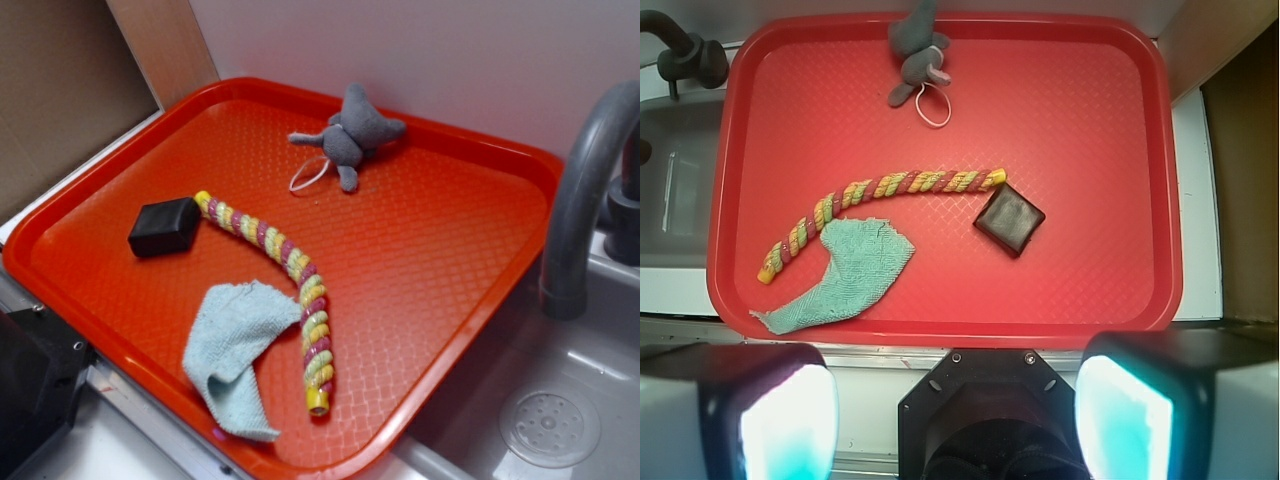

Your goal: Grab the multicolored rope.

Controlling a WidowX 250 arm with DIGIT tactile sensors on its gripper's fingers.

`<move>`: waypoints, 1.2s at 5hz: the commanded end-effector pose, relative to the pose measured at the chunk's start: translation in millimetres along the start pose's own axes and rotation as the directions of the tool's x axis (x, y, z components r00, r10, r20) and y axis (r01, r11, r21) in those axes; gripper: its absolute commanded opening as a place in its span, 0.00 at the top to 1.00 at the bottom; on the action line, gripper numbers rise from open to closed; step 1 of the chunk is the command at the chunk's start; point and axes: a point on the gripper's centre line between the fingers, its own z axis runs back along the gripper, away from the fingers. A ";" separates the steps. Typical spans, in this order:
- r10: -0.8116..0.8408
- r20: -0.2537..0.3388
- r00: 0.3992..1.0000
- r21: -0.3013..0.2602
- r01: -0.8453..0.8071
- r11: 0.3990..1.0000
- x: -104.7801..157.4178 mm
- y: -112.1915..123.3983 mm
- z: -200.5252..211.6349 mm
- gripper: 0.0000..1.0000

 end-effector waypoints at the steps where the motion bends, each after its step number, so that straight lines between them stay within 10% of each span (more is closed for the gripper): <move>1: 0.000 0.000 1.000 0.000 0.000 1.000 0.0 0.0 0.0 0.00; 4: 0.658 -0.023 0.753 0.040 -0.657 0.753 50.1 -22.4 -35.1 0.00; 6: 0.802 0.040 0.596 -0.029 -0.801 0.598 81.3 -37.5 -100.5 0.00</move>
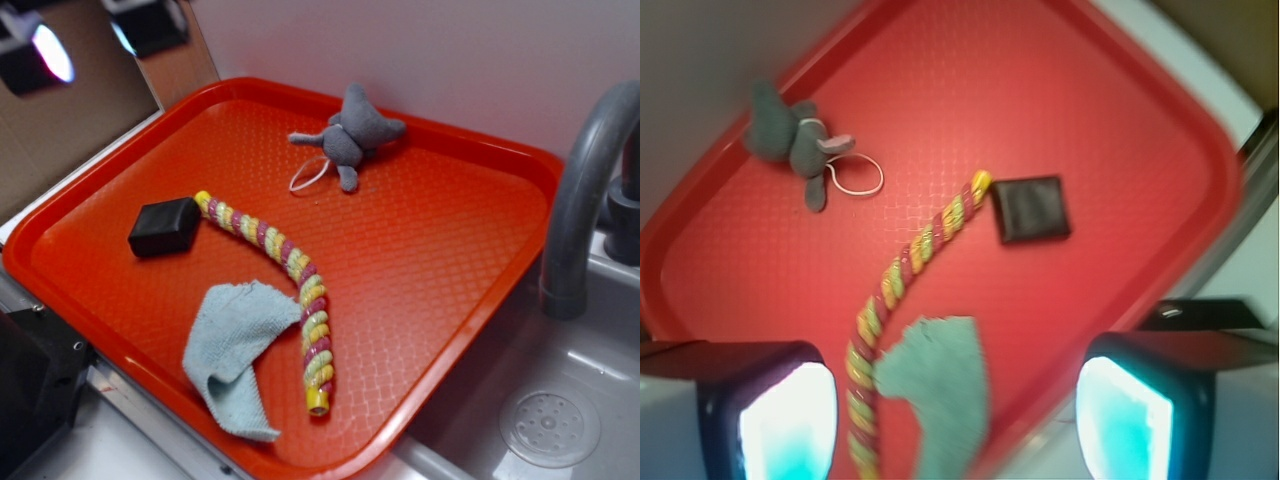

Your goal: Grab the multicolored rope.

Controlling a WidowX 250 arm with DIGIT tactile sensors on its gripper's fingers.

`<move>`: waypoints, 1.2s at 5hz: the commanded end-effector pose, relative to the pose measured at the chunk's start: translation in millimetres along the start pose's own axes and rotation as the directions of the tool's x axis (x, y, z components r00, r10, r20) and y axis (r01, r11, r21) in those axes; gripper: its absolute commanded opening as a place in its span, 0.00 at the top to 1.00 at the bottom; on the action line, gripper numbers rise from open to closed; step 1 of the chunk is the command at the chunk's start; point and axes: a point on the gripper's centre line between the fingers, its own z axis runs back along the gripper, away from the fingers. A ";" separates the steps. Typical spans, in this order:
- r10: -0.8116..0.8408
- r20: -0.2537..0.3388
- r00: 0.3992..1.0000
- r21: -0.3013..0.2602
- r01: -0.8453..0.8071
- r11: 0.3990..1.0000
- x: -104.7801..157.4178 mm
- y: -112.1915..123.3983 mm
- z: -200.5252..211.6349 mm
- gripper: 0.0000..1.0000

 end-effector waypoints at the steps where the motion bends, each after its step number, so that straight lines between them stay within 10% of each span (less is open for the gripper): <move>1: 0.080 0.089 0.993 -0.066 -0.075 0.995 5.5 -19.3 -46.9 0.00; 6: 0.097 -0.005 0.995 -0.010 -0.097 0.995 11.7 -25.8 -148.6 0.00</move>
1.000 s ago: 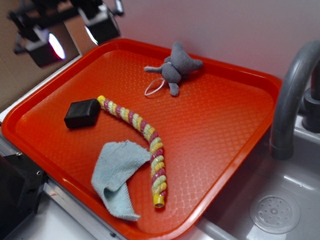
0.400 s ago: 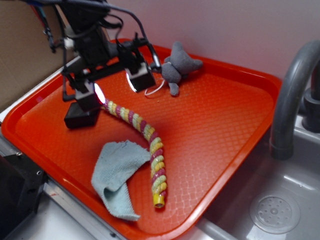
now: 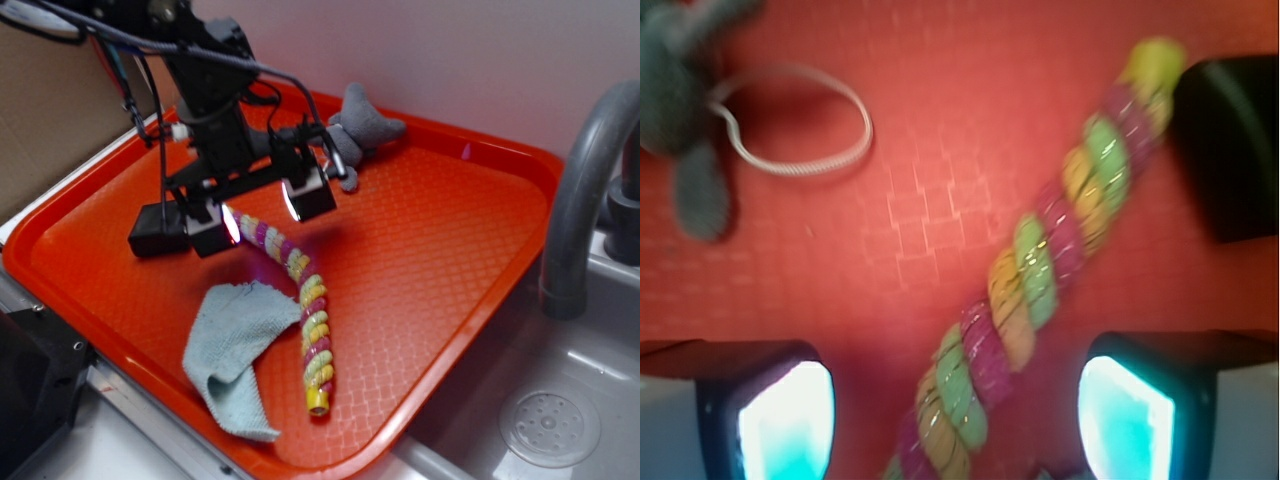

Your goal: Grab the multicolored rope.

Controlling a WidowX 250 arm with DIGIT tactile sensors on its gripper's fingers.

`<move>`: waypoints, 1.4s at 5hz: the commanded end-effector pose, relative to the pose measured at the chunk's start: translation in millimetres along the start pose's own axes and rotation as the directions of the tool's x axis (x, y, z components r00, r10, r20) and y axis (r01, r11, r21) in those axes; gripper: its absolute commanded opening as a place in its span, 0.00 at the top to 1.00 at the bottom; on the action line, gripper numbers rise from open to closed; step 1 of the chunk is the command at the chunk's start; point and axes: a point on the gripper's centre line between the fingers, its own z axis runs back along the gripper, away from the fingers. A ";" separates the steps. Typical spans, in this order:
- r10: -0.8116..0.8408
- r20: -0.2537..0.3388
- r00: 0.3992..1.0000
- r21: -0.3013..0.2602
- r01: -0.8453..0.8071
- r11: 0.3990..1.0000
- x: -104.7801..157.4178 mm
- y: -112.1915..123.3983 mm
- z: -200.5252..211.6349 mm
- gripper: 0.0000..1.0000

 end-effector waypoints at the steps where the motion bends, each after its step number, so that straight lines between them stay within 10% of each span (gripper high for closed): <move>1: -0.029 -0.031 0.999 -0.027 0.029 0.999 0.7 -0.3 -13.3 0.00; 2: -0.026 -0.017 1.000 -0.023 0.025 0.999 0.7 0.1 -16.1 1.00; 6: -0.127 0.065 0.990 0.016 0.126 0.992 24.8 -9.6 29.3 1.00; 7: -0.338 -0.007 0.941 -0.024 0.338 0.941 25.6 -23.1 66.3 1.00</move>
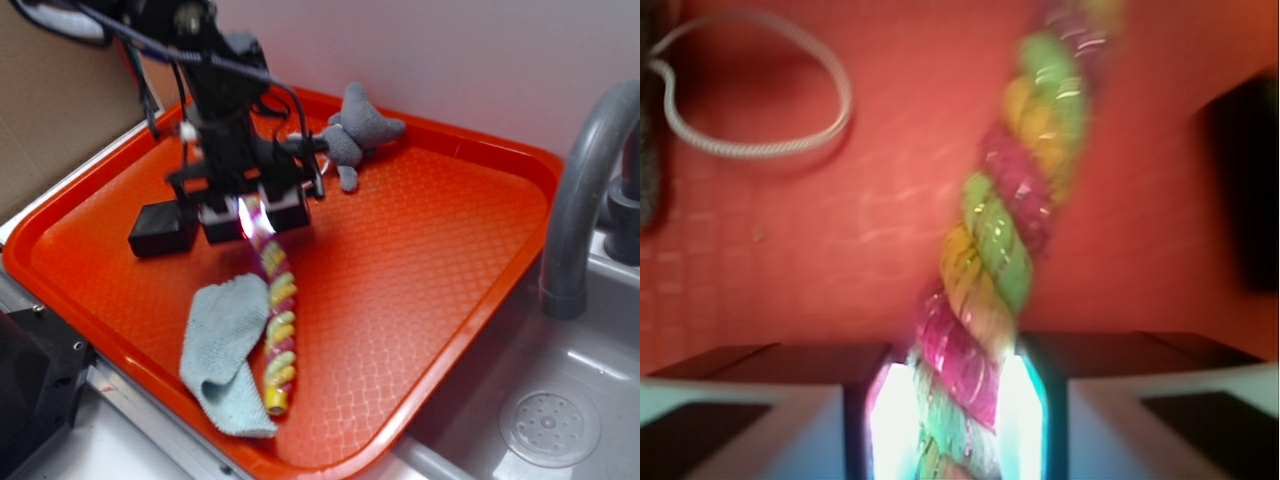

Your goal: Grab the multicolored rope.

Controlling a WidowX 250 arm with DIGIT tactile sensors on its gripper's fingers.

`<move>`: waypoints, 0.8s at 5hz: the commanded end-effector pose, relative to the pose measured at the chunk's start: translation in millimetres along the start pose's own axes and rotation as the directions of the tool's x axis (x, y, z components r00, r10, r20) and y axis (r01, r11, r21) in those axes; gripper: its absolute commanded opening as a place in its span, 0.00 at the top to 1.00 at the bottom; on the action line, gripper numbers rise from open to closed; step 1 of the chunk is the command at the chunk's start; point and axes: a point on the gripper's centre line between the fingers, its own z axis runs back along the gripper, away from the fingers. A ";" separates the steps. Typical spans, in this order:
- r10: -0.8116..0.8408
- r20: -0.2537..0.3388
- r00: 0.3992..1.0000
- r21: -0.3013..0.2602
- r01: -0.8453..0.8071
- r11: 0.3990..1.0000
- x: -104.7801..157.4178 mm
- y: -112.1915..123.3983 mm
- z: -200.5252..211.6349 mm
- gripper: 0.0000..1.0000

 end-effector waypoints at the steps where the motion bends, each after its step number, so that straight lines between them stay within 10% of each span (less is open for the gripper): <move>1: -0.394 -0.021 0.919 -0.153 0.387 0.909 9.8 -25.9 89.9 1.00; 4: -0.717 0.017 0.697 -0.231 0.700 0.676 -8.5 -2.7 188.2 1.00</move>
